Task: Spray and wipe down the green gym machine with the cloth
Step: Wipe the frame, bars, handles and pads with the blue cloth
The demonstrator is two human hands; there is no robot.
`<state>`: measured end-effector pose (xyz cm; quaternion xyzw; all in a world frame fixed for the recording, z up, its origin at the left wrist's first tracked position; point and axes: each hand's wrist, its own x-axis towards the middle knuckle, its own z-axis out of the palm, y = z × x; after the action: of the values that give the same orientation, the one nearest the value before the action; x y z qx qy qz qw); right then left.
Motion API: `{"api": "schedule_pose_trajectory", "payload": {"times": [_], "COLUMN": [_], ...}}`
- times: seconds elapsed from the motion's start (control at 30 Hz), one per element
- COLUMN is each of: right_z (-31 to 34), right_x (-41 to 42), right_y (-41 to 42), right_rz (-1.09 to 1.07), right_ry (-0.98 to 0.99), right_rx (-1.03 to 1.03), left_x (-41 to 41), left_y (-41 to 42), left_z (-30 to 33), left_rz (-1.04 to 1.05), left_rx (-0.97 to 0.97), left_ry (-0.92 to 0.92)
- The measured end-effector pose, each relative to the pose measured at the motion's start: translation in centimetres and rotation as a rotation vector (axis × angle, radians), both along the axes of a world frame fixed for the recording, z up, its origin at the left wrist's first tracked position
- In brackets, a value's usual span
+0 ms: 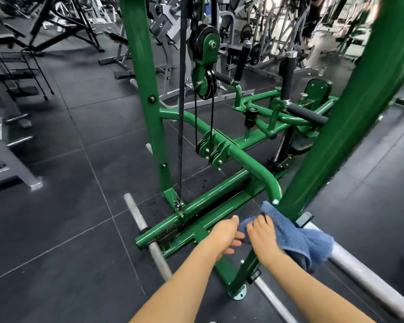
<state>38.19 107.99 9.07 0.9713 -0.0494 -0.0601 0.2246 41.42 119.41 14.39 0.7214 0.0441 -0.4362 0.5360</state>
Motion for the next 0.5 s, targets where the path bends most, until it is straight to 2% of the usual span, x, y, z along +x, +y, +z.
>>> {"api": "schedule_pose_trajectory", "payload": {"times": [0.07,0.2,0.33,0.5], "right_z": [0.7,2.3,3.3,2.6], "right_x": [1.9,5.2,8.6,12.0], "right_y": [0.9,0.9,-0.6,-2.2], "right_rz": [-0.036,-0.132,-0.296,-0.645], "right_ry": [0.059,-0.217,-0.403,-0.192], "right_rx": [0.018,0.085,0.013,0.157], "left_x": [1.6,4.8,8.0,9.7], "left_y": [0.3,0.1,-1.9,-5.2], "left_z": [-0.4,-0.6,-0.2,-1.1], "left_rz": [0.018,0.163,0.29,0.163], "left_rx": [-0.016,-0.074,-0.137,-0.131], "left_ry": [-0.002,0.005,-0.017,0.015]}}
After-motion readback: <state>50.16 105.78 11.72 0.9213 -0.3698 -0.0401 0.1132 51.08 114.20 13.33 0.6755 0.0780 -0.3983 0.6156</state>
